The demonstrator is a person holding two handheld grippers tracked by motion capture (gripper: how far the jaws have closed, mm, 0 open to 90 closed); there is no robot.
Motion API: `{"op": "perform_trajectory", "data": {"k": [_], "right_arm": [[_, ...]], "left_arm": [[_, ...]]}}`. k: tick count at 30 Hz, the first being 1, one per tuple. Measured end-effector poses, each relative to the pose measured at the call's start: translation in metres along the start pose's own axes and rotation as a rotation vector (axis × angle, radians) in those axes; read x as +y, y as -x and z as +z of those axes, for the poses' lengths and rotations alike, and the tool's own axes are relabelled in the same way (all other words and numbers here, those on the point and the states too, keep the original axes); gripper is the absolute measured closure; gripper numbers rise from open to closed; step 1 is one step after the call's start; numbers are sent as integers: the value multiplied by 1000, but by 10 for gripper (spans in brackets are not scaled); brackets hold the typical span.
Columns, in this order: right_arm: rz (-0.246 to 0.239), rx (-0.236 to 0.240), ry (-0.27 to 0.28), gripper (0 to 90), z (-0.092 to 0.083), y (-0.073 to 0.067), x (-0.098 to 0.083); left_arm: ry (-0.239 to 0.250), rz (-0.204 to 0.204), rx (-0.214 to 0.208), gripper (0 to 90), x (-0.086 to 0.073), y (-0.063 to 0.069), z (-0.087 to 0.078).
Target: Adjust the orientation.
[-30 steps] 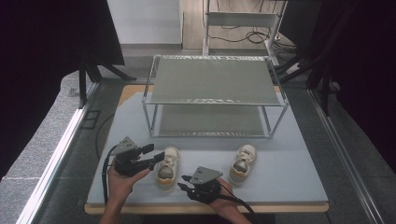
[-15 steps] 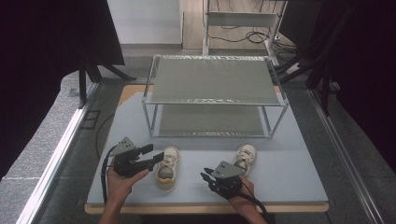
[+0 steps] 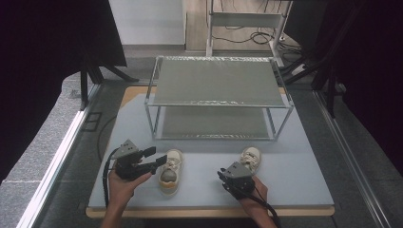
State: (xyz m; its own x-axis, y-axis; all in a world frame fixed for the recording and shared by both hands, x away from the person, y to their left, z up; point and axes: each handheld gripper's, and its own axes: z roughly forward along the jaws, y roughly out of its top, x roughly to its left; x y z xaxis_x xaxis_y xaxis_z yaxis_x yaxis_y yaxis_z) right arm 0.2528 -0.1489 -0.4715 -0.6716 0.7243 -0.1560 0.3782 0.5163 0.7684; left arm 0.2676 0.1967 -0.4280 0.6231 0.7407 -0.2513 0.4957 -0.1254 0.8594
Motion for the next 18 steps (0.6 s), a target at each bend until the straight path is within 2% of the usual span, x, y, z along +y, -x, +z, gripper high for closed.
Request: {"op": "perform_trajectory", "data": {"k": [3,10,18], "right_arm": [[4,-8,-11,853,0,3,-2],[27,-23,-18,858,-7,8,-7],[56,11,-13,841,-22,16,-18]], "left_arm": [[-4,1,-1,389,0,0,0],[6,1,2,389,0,-1,-3],[7,0,3,389,0,-1,-3]]}}
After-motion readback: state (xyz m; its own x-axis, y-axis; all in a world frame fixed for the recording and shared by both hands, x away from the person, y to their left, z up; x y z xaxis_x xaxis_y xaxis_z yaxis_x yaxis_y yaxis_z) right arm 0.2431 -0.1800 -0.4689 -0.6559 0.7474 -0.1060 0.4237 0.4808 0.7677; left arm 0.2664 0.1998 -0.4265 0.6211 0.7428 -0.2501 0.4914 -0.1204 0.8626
